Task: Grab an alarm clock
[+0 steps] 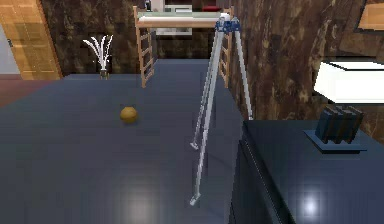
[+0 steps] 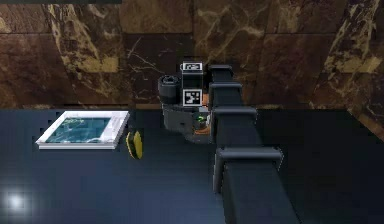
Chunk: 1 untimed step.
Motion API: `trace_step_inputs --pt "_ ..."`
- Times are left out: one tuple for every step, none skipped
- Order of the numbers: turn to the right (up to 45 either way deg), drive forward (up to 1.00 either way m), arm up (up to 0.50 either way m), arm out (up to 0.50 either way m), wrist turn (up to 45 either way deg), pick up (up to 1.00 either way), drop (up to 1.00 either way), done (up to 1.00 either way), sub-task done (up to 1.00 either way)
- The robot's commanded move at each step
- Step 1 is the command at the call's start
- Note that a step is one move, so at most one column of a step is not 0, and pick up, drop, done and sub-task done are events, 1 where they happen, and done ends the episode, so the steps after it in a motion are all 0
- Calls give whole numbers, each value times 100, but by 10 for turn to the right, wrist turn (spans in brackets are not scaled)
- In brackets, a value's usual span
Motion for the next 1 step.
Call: trace_step_inputs --pt "0 0 0 0 0 0 0 100 0"
